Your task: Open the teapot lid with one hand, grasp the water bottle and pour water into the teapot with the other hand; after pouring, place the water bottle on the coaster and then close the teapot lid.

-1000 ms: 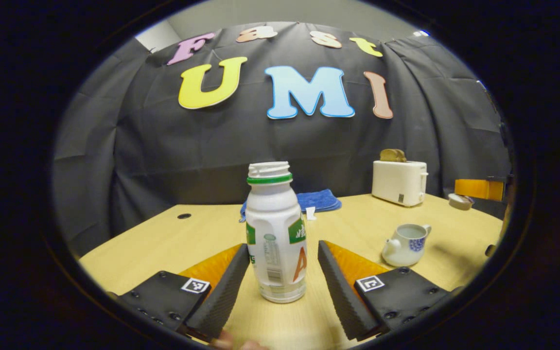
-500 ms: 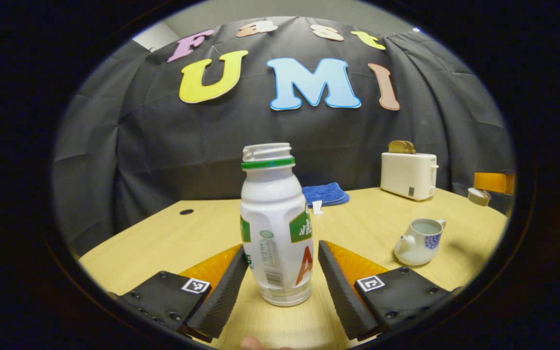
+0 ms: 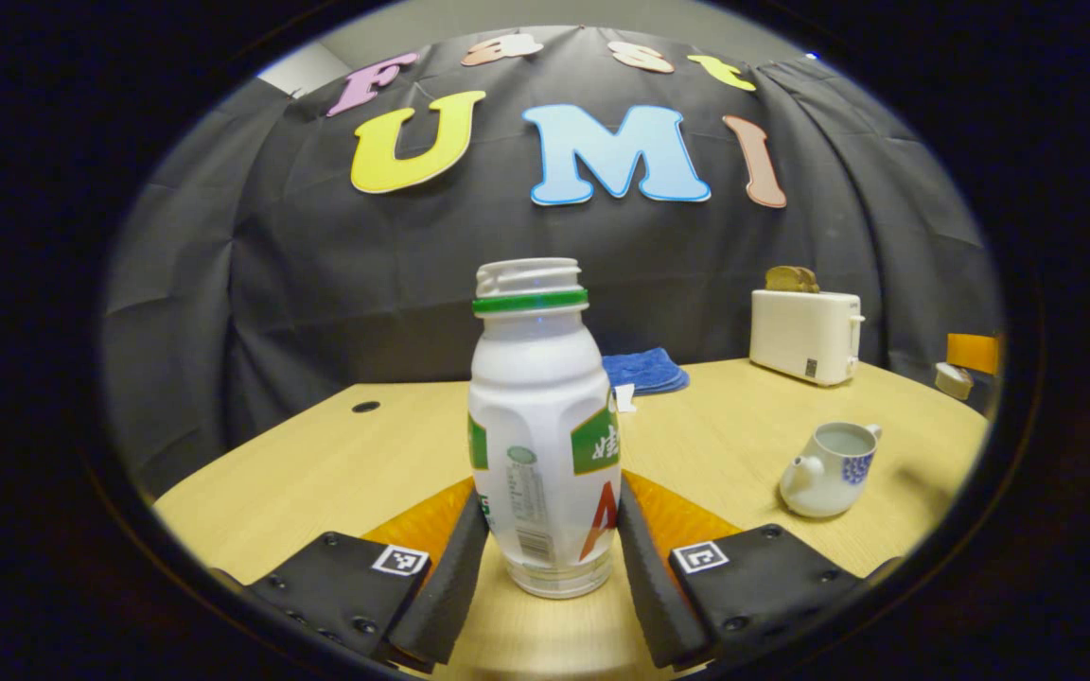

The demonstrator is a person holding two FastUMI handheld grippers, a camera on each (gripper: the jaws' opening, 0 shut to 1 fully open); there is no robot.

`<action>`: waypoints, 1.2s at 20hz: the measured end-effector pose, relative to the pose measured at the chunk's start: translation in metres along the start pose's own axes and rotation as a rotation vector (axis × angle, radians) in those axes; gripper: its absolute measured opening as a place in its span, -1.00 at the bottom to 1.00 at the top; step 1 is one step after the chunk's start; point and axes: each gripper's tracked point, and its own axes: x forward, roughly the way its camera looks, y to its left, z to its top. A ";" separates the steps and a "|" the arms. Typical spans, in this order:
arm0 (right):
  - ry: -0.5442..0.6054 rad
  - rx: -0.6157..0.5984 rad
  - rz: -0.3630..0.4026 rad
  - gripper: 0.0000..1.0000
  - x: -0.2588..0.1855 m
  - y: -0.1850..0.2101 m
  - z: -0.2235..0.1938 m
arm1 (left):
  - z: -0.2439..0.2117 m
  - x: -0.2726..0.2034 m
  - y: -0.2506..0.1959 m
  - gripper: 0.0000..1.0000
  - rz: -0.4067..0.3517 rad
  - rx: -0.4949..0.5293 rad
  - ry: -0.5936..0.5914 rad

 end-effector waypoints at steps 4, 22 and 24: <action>-0.002 0.005 -0.005 -0.80 -0.005 -0.007 -0.001 | 0.005 0.002 -0.003 0.56 0.023 0.150 0.015; -0.010 0.018 0.025 -0.81 -0.028 -0.033 -0.004 | 0.046 0.006 -0.011 0.63 0.154 0.919 0.029; -0.009 0.023 0.023 -0.81 -0.030 -0.037 -0.006 | 0.050 0.002 -0.016 0.63 0.157 0.991 0.022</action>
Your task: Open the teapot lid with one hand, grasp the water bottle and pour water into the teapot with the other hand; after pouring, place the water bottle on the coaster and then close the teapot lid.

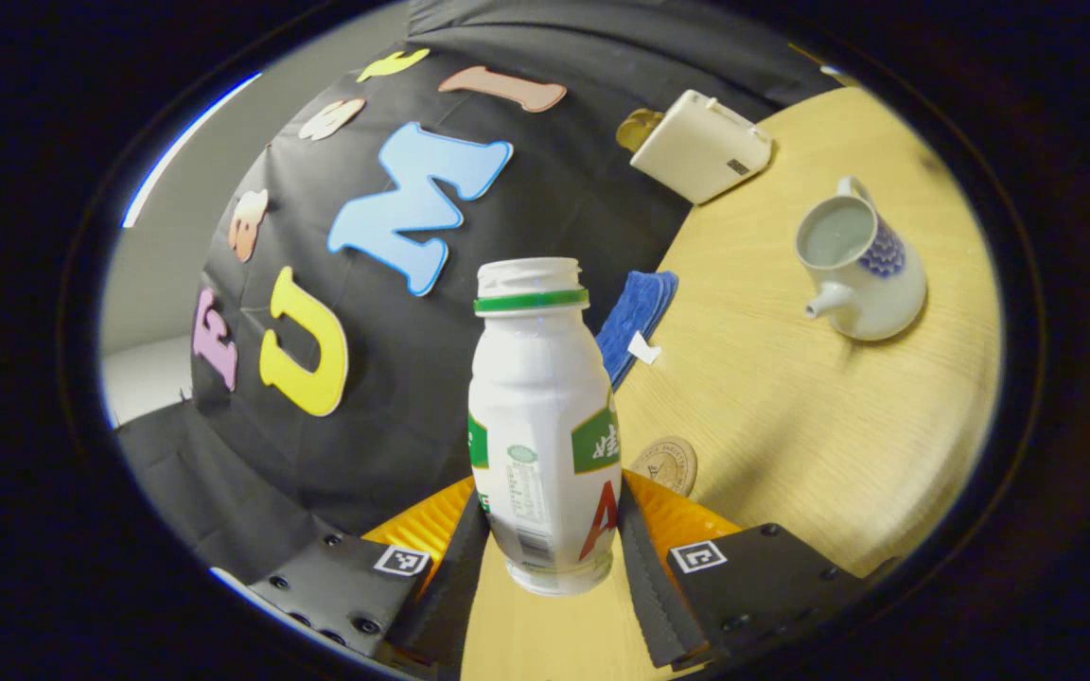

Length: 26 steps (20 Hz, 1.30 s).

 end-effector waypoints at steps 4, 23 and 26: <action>0.004 0.009 -0.003 -0.81 -0.004 -0.007 -0.004 | 0.016 0.005 -0.004 0.63 0.014 0.148 -0.023; -0.004 0.013 -0.035 -0.80 -0.024 -0.038 -0.008 | 0.042 -0.009 -0.011 0.63 0.080 0.487 -0.086; -0.003 0.015 -0.037 -0.81 -0.025 -0.041 -0.008 | 0.052 -0.004 -0.006 0.63 0.095 0.539 -0.100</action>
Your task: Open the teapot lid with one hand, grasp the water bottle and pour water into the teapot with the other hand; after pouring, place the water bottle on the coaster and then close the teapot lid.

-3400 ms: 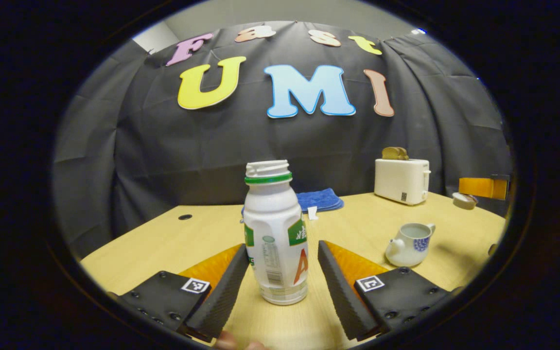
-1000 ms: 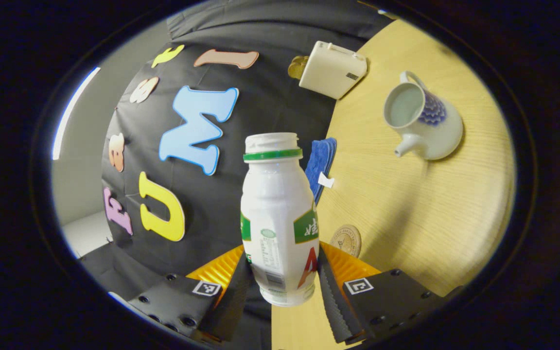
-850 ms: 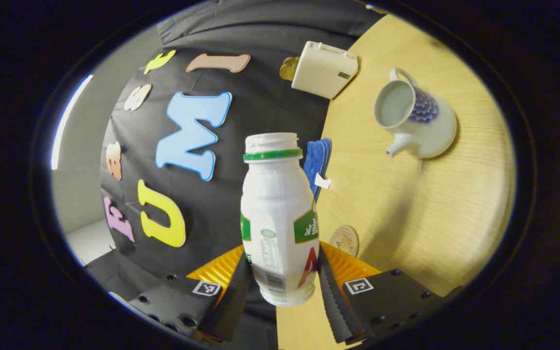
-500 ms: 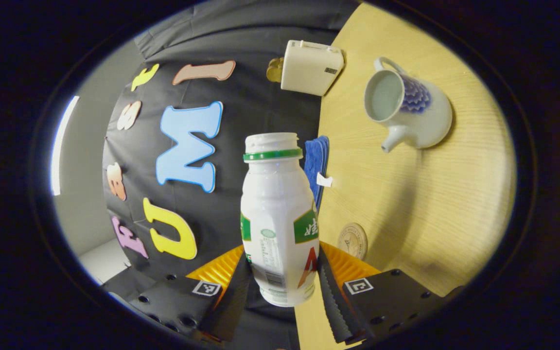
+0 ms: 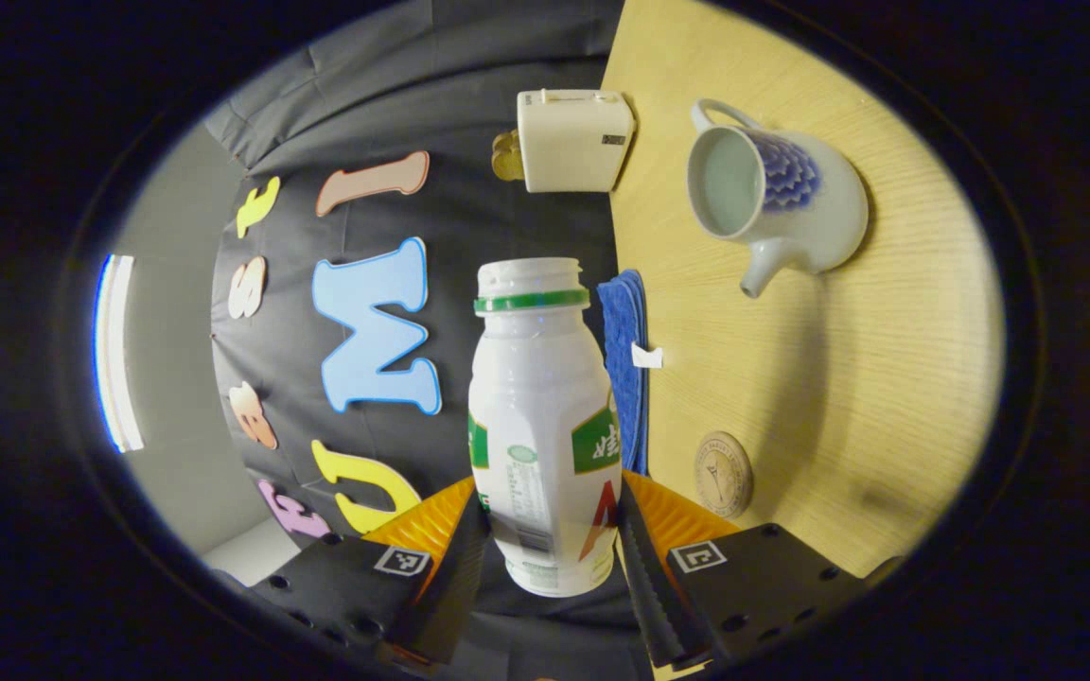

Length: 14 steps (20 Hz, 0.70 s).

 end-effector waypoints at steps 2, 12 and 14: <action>0.002 0.002 0.000 -0.80 0.000 -0.001 -0.002 | 0.002 0.001 0.004 0.63 0.010 0.023 -0.007; 0.006 0.007 0.005 -0.81 -0.001 -0.004 -0.006 | 0.006 -0.001 0.014 0.63 0.042 0.112 -0.027; 0.007 0.009 0.005 -0.80 -0.001 -0.004 -0.007 | 0.006 -0.001 0.016 0.63 0.046 0.119 -0.028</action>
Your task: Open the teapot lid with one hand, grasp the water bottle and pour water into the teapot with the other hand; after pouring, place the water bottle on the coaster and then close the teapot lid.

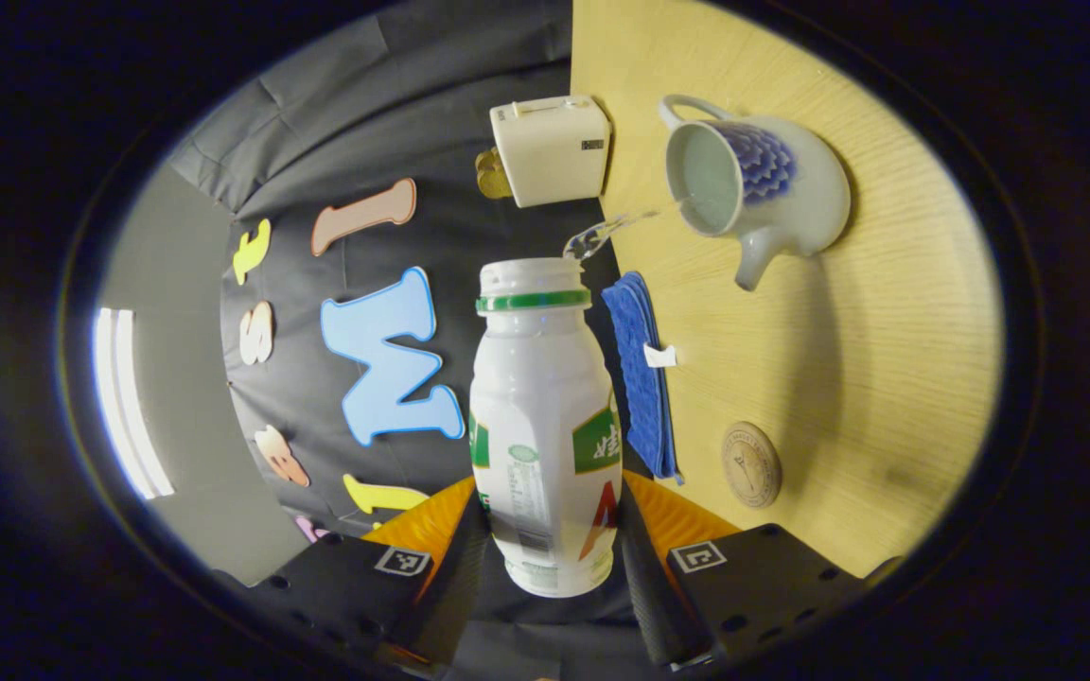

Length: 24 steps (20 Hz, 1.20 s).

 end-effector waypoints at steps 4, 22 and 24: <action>0.003 0.003 0.000 -0.81 -0.001 -0.001 -0.002 | 0.001 0.001 0.002 0.62 0.007 0.019 -0.005; 0.007 0.009 0.002 -0.81 -0.003 -0.004 -0.007 | 0.008 0.005 0.018 0.63 0.040 0.118 -0.024; 0.006 0.008 0.002 -0.81 -0.004 -0.005 -0.006 | 0.008 0.005 0.020 0.62 0.044 0.127 -0.025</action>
